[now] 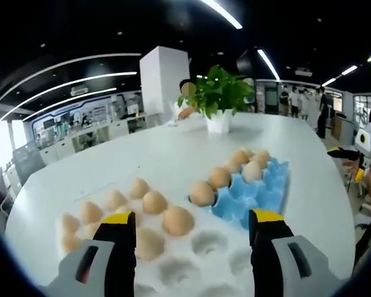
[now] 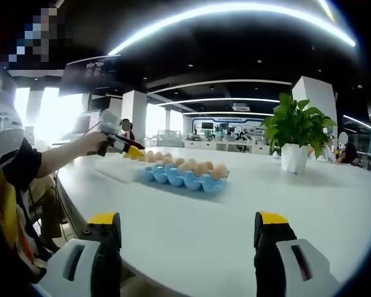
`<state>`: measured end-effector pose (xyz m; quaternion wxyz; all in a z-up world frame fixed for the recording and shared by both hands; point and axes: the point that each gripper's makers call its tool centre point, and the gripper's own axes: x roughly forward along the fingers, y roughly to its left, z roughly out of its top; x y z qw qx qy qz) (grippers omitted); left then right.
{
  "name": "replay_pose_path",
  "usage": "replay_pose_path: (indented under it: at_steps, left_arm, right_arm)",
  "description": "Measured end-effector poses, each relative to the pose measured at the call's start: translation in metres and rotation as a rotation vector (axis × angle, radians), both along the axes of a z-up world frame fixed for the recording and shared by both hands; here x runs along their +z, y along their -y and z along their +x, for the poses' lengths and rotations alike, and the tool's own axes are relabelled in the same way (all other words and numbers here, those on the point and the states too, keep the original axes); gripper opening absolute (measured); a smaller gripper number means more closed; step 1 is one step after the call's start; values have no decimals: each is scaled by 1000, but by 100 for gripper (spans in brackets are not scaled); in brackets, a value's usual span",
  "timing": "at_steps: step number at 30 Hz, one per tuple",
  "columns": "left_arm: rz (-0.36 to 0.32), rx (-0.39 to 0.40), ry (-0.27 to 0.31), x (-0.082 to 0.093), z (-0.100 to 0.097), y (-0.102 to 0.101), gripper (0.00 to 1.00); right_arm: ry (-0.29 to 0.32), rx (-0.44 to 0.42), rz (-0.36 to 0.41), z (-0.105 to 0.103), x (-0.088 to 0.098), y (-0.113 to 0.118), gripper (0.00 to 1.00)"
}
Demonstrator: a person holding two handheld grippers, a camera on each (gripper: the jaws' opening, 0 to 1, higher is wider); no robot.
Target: Pick up the eggs on the table and place them into the egg tray on the table
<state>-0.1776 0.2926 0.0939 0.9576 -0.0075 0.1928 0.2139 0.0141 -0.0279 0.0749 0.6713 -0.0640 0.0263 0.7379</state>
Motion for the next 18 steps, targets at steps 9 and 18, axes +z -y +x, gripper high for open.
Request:
replay_pose_path:
  at_steps: [9, 18]
  left_arm:
    - [-35, -40, -59, -13, 3, -8, 68]
    - [-58, -56, -100, -21, 8, -14, 63]
  right_arm:
    - [-8, -6, -9, 4, -5, -4, 93]
    - [-18, -12, -17, 7, -11, -6, 93]
